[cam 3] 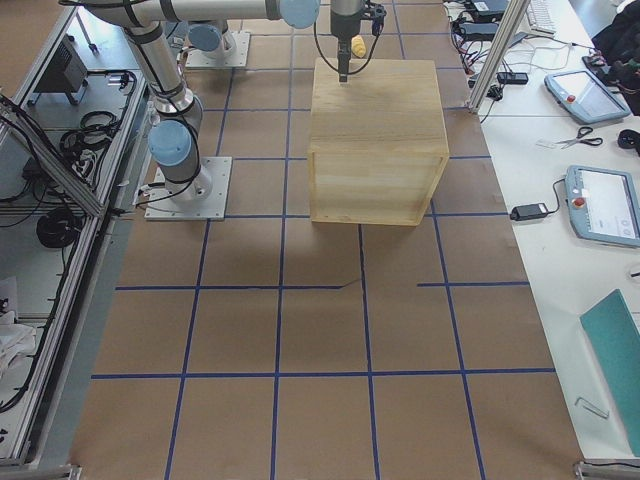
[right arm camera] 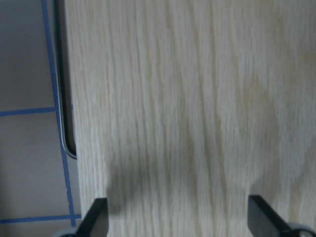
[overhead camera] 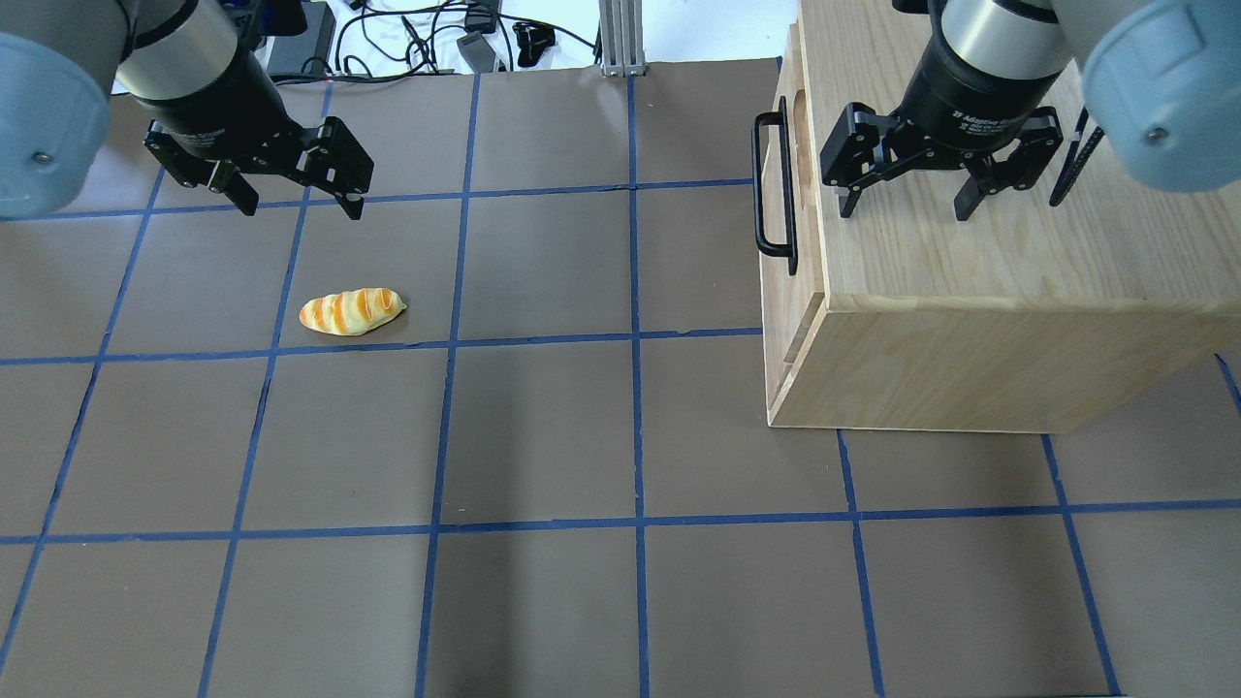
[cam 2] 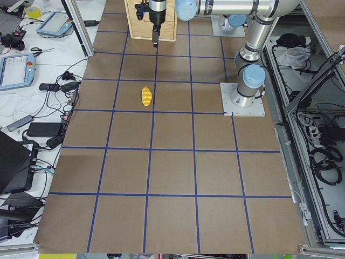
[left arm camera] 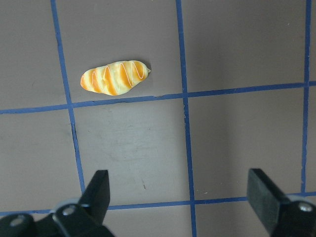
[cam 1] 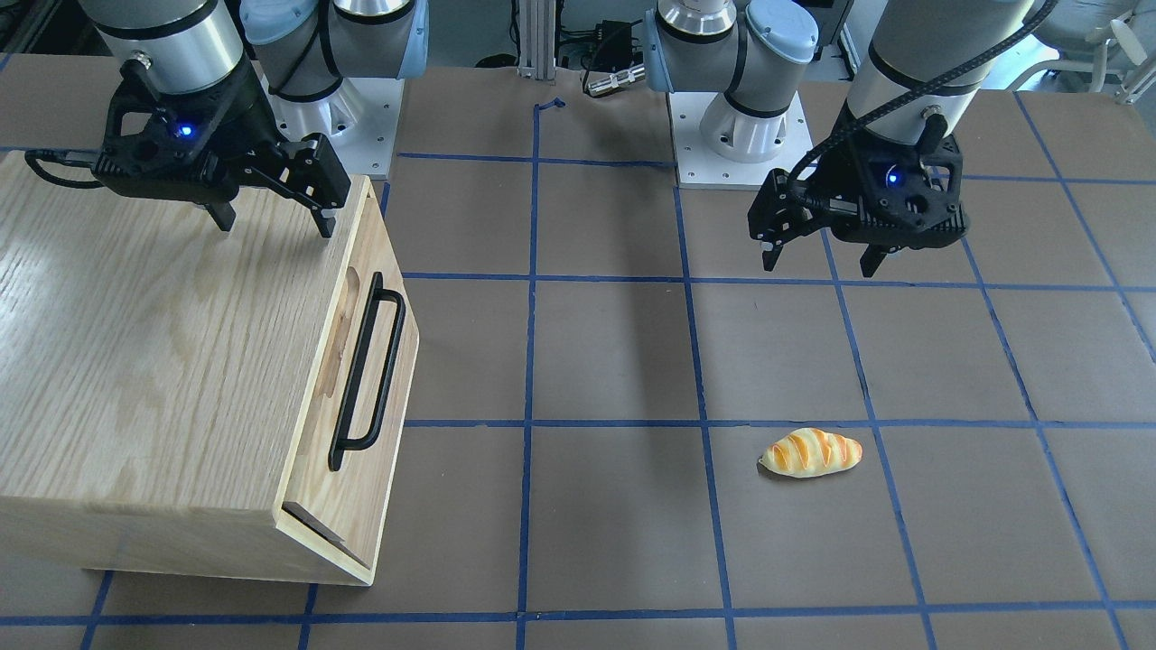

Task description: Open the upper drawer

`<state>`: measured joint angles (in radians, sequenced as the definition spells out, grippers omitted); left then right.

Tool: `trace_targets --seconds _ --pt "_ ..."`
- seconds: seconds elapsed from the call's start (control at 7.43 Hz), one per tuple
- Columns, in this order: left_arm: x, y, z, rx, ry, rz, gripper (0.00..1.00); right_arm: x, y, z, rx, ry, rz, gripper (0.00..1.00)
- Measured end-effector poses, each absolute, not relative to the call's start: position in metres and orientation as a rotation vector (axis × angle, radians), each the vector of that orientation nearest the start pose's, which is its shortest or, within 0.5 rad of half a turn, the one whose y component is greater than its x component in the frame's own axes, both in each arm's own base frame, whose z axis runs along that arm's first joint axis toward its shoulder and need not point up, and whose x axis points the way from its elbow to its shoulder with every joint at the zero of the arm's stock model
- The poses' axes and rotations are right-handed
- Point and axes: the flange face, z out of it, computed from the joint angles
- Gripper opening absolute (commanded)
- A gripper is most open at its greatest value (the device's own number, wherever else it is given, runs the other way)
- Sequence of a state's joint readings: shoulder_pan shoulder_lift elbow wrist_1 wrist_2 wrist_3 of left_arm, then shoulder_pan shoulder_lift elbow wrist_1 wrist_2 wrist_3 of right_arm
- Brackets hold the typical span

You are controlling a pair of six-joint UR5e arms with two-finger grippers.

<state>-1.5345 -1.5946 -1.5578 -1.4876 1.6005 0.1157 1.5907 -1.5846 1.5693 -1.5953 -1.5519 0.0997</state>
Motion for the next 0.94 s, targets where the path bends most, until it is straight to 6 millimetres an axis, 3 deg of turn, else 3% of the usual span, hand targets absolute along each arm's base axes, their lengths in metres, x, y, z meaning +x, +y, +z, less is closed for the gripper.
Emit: trace_targets --seconds 0.54,0.94 --pt "-0.112 -0.512 0.493 0.124 3.103 -0.121 1.0 0.145 -0.487 0.498 0.124 3.117 -0.06 1.0" --pt "-0.107 -0.515 0.506 0.111 3.089 -0.163 1.0 0.145 -0.487 0.498 0.124 3.118 -0.06 1.0"
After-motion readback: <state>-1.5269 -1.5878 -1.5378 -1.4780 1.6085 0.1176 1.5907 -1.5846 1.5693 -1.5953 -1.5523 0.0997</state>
